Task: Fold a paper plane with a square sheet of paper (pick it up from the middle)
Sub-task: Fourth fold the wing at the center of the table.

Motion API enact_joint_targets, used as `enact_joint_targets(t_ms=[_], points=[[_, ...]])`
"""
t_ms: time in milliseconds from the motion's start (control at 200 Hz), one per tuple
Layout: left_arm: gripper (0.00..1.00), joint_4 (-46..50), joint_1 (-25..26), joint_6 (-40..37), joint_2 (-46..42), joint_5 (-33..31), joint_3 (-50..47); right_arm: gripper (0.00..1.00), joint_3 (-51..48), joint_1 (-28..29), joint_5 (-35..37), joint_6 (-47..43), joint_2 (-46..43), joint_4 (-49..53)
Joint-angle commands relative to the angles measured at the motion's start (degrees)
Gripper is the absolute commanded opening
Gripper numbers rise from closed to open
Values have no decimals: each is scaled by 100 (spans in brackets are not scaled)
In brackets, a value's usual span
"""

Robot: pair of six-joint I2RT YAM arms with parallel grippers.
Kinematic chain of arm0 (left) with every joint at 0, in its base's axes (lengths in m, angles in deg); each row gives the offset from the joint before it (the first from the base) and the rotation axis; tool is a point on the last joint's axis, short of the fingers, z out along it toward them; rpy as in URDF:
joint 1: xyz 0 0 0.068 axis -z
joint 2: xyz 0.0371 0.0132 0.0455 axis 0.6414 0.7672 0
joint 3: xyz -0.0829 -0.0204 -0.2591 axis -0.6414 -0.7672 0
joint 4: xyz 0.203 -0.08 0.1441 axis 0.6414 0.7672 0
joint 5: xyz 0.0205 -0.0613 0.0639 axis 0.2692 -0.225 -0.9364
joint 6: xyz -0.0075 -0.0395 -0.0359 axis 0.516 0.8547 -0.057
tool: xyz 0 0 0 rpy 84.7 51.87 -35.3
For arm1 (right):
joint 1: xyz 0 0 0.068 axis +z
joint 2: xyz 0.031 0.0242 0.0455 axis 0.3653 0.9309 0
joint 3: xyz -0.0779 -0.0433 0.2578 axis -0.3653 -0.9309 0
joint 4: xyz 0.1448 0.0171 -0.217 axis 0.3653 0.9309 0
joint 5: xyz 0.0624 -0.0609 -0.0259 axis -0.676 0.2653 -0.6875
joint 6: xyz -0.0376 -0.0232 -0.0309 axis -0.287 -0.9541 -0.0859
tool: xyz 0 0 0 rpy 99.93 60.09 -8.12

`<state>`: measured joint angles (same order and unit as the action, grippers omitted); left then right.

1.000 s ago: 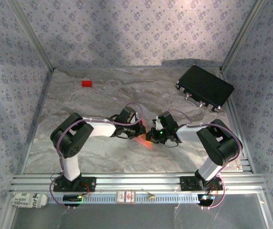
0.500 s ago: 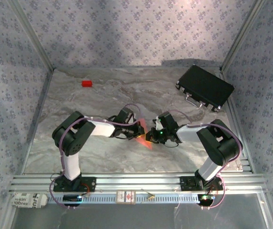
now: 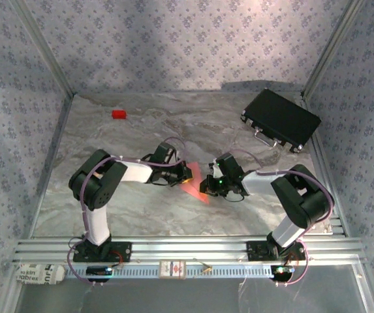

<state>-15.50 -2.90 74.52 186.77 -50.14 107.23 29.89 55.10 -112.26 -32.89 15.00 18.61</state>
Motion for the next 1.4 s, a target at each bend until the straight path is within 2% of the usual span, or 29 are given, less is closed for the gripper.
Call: enact_joint_targets(t_ms=[0, 860, 1399], points=[[2, 248, -201, -219, 152, -312, 49, 0, -343, -10, 577, -160, 115, 1322], [2, 421, -693, -517, 298, -242, 324, 0, -395, -67, 658, -361, 13, 1495], [1, 1720, -1025, -856, 442, -601, 1027, 0, -309, -72, 573, -455, -91, 1620]])
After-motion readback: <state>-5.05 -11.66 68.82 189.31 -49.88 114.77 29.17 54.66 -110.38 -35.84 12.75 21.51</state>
